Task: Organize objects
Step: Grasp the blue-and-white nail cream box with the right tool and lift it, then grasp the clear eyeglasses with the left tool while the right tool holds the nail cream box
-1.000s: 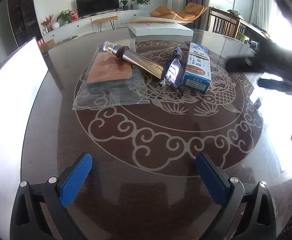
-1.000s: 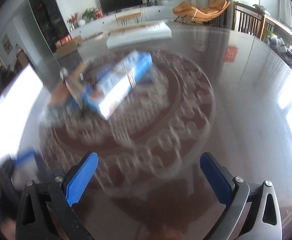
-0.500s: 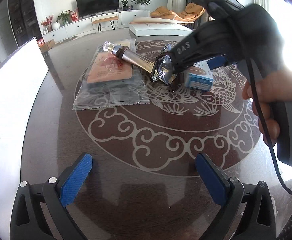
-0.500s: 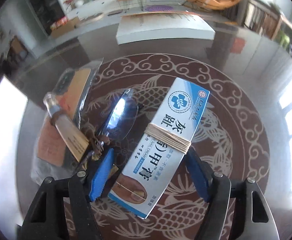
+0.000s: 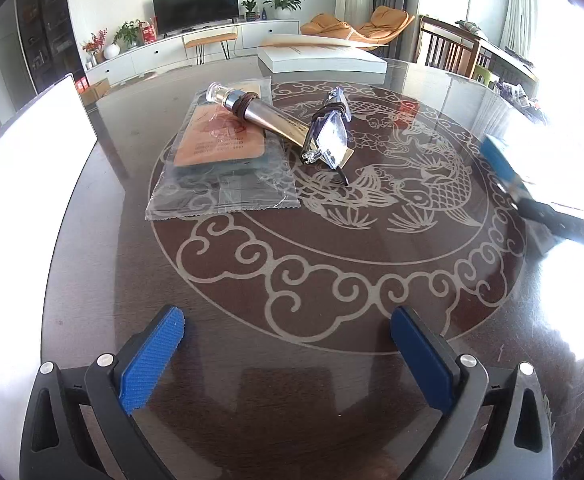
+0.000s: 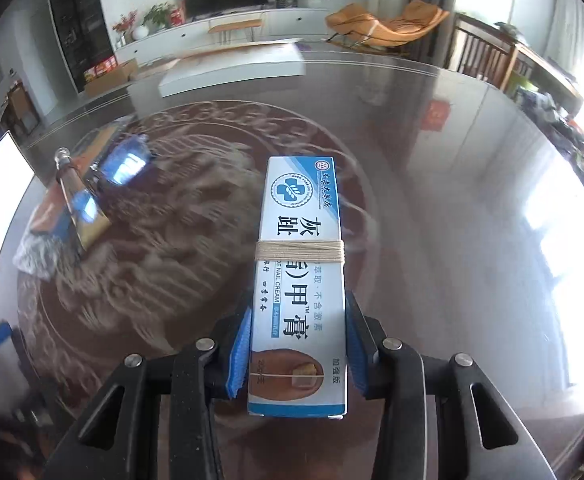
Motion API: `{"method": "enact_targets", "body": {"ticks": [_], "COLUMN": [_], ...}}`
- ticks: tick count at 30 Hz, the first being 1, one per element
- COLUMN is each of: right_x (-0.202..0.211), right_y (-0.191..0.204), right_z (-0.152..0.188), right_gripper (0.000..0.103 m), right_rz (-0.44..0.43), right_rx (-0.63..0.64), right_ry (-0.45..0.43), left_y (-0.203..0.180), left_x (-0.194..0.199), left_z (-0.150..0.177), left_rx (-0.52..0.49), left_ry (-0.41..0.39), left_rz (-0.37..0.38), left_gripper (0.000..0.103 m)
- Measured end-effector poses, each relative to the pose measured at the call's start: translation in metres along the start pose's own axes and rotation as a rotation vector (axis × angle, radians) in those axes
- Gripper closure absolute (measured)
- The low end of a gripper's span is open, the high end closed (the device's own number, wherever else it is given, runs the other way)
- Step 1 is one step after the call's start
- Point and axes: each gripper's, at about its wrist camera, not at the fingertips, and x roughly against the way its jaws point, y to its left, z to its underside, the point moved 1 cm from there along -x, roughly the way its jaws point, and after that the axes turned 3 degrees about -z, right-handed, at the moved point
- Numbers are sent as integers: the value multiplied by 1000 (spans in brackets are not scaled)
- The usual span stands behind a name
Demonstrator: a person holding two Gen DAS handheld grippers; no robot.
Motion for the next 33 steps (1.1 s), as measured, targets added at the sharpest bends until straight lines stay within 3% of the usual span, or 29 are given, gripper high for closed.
{"method": "enact_targets", "body": {"ticks": [4, 5, 6, 8, 26, 29, 33], "right_x": [19, 21, 21, 21, 24, 25, 23], "right_y": [-28, -29, -30, -31, -20, -23, -22], "right_z": [25, 29, 31, 33, 36, 36, 37], "right_gripper": [60, 53, 36, 26, 17, 17, 17], "right_rz": [14, 25, 39, 60, 99, 94, 96], "right_rx": [-20, -14, -10, -7, 50, 38, 39], "right_ry": [-52, -60, -68, -70, -94, -94, -90], "left_y": [1, 0, 1, 0, 2, 7, 3], "left_x": [0, 0, 0, 0, -1, 3, 8], "left_z": [0, 0, 0, 0, -3, -19, -71], "left_rx": [1, 1, 2, 1, -1, 37, 8], "left_ry": [0, 0, -1, -1, 26, 29, -46], "left_rz": [0, -1, -1, -2, 4, 83, 42], "left_gripper": [0, 0, 0, 0, 0, 0, 0]}}
